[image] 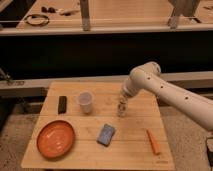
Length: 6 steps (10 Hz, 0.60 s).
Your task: Knock the bottle over
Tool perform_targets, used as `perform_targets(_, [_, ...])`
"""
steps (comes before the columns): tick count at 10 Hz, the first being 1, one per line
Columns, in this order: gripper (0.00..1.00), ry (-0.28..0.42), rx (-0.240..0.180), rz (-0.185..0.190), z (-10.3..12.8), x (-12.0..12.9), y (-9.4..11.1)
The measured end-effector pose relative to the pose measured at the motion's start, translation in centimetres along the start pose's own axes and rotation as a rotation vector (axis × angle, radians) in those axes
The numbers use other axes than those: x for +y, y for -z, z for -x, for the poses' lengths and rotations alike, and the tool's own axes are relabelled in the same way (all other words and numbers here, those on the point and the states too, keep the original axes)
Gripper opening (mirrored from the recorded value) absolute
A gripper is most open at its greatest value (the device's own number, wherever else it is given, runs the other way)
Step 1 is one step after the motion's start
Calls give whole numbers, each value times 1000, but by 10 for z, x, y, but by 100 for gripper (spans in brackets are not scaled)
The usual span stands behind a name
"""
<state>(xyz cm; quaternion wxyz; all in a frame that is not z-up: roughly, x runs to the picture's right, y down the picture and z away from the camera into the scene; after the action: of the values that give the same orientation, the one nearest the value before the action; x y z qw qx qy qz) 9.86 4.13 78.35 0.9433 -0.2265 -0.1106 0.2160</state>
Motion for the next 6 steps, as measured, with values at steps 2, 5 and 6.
perform_targets(2, [37, -4, -2, -1, 0, 0, 0])
perform_targets(5, [37, -12, -9, -3, 0, -2, 0])
perform_targets(6, [33, -13, -12, -3, 1, -3, 1])
